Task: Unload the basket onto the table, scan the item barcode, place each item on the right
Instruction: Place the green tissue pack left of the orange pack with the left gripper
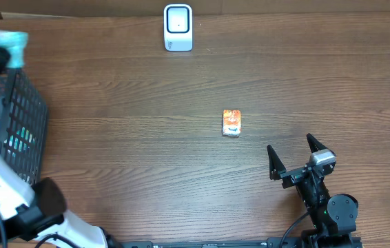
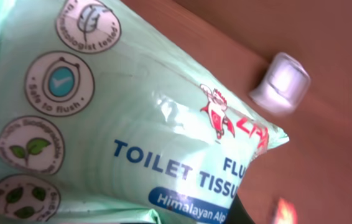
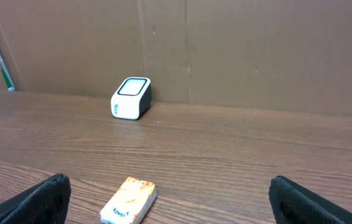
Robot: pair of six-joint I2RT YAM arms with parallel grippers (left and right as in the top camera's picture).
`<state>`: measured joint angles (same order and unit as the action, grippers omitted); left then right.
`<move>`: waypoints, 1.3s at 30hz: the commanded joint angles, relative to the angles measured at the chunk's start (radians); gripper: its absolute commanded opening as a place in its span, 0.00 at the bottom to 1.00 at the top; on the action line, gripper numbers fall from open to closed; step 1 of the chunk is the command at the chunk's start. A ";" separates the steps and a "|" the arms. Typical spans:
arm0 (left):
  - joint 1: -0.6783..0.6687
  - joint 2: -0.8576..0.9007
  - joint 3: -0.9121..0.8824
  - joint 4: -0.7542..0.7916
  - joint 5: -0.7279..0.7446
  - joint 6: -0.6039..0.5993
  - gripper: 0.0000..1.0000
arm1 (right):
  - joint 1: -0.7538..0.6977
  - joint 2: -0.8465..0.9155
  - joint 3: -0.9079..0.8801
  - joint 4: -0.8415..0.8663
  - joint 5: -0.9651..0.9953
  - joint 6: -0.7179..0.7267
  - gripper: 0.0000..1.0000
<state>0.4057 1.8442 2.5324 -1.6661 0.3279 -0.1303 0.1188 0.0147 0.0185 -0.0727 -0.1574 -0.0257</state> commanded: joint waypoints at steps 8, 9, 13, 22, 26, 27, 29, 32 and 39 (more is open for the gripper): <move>-0.495 -0.005 -0.244 0.047 0.046 0.268 0.04 | 0.003 -0.011 -0.010 0.003 0.000 0.002 1.00; -0.528 0.000 -0.289 0.067 0.046 0.291 0.04 | 0.004 -0.012 -0.010 0.003 0.000 0.002 1.00; -0.639 0.020 -0.502 0.185 0.045 0.375 0.04 | 0.004 -0.011 -0.010 0.003 0.000 0.002 1.00; -0.770 0.118 -0.866 0.509 0.038 0.442 0.04 | 0.004 -0.011 -0.010 0.003 0.000 0.002 1.00; -0.793 0.186 -0.919 0.559 0.038 0.441 0.06 | 0.004 -0.011 -0.010 0.003 0.000 0.002 1.00; -0.796 0.203 -0.926 0.567 0.039 0.441 0.07 | 0.004 -0.011 -0.010 0.003 0.000 0.002 1.00; -0.801 0.238 -0.930 0.576 0.039 0.441 0.16 | 0.004 -0.011 -0.010 0.003 0.000 0.002 1.00; -0.810 0.276 -0.930 0.594 0.040 0.441 0.43 | 0.004 -0.012 -0.010 0.003 0.000 0.002 1.00; -0.815 0.252 -0.864 0.565 0.015 0.359 0.55 | 0.004 -0.011 -0.010 0.003 0.000 0.002 1.00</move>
<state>-0.4046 2.1178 1.6154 -1.0832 0.3611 0.2813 0.1184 0.0147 0.0185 -0.0727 -0.1570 -0.0261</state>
